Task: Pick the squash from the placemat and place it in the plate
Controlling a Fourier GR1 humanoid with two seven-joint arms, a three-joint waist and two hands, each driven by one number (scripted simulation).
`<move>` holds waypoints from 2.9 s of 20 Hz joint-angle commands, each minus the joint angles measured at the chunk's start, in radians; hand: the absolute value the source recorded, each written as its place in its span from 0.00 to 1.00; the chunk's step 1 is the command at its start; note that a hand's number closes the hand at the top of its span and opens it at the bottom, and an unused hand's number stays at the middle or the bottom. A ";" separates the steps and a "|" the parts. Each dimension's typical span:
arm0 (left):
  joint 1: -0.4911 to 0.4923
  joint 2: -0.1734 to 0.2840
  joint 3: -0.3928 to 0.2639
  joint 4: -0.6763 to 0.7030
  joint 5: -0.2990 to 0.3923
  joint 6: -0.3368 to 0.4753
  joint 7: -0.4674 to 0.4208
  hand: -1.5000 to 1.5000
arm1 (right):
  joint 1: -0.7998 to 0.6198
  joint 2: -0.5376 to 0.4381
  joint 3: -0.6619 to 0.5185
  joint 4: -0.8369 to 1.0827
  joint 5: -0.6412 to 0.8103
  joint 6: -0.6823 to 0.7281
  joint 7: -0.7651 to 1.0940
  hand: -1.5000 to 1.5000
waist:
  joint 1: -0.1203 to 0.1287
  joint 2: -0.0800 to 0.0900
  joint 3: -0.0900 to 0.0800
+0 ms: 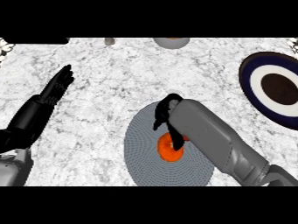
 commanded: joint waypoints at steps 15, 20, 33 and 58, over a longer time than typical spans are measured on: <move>0.002 -0.007 0.022 0.020 -0.009 -0.007 0.003 0.50 | -0.194 -0.344 -0.219 0.121 0.343 -0.736 0.360 1.00 | -0.036 0.014 -0.004; -0.015 -0.013 0.001 0.016 -0.012 -0.021 0.000 0.50 | -0.328 -0.387 -0.222 0.163 0.495 -1.022 0.549 1.00 | 0.029 0.038 -0.003; -0.070 -0.024 -0.023 0.009 -0.019 -0.035 0.007 0.50 | -0.515 -0.383 -0.187 0.423 0.825 -1.389 0.774 1.00 | 0.079 0.056 -0.001; -0.041 -0.032 -0.003 0.004 -0.031 -0.020 0.003 0.50 | -0.395 -0.461 -0.221 0.713 0.921 -1.854 0.773 1.00 | 0.023 0.048 0.005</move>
